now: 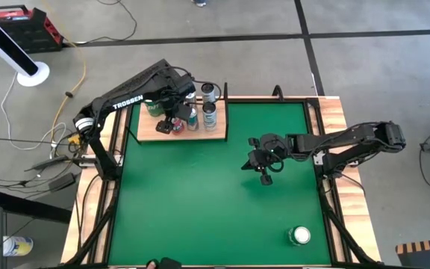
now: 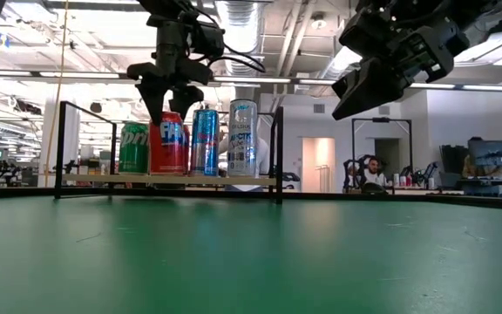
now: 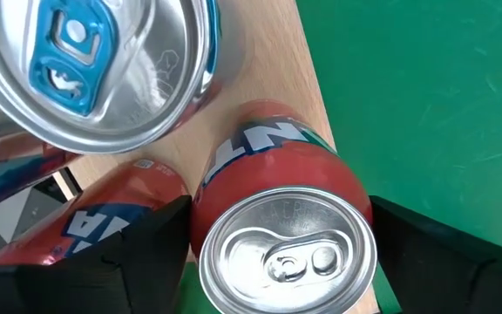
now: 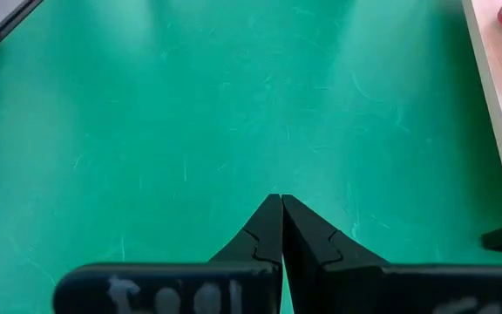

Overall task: Place canned beverage on shelf
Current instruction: Put the red soda can on the shelf aligned with the other red soda can

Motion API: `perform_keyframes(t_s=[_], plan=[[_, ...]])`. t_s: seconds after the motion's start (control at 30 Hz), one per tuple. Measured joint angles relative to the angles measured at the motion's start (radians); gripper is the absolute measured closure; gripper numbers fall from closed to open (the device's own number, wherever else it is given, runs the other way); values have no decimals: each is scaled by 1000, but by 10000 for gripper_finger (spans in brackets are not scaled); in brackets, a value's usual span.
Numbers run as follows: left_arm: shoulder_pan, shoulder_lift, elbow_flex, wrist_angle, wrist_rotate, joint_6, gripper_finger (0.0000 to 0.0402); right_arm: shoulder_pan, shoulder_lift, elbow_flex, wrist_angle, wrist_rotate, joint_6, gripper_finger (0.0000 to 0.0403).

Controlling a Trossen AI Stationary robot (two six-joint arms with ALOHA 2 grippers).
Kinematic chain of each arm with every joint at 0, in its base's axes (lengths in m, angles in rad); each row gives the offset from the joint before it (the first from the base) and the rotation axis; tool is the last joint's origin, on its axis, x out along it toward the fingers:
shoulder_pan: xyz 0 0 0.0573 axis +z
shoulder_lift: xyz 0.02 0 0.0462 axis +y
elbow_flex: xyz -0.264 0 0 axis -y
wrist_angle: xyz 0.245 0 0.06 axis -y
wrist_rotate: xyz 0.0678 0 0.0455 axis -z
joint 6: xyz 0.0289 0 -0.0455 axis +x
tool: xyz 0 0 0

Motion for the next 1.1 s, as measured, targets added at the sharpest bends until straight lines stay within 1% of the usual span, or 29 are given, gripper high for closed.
perform_keyframes(t_s=[0.2,0.53,0.67,0.83,1.1], plan=[[0,1,5,-6,-5,3,88,0,0,0,1,0,-7,376],[0,3,51,-34,-4,-9,87,0,0,0,10,0,4,376],[1,3,51,-59,2,-30,87,0,0,0,11,0,6,376],[1,2,51,-90,29,2,88,0,0,0,11,0,12,376],[0,2,51,-88,23,-5,88,0,0,0,11,0,12,376]])
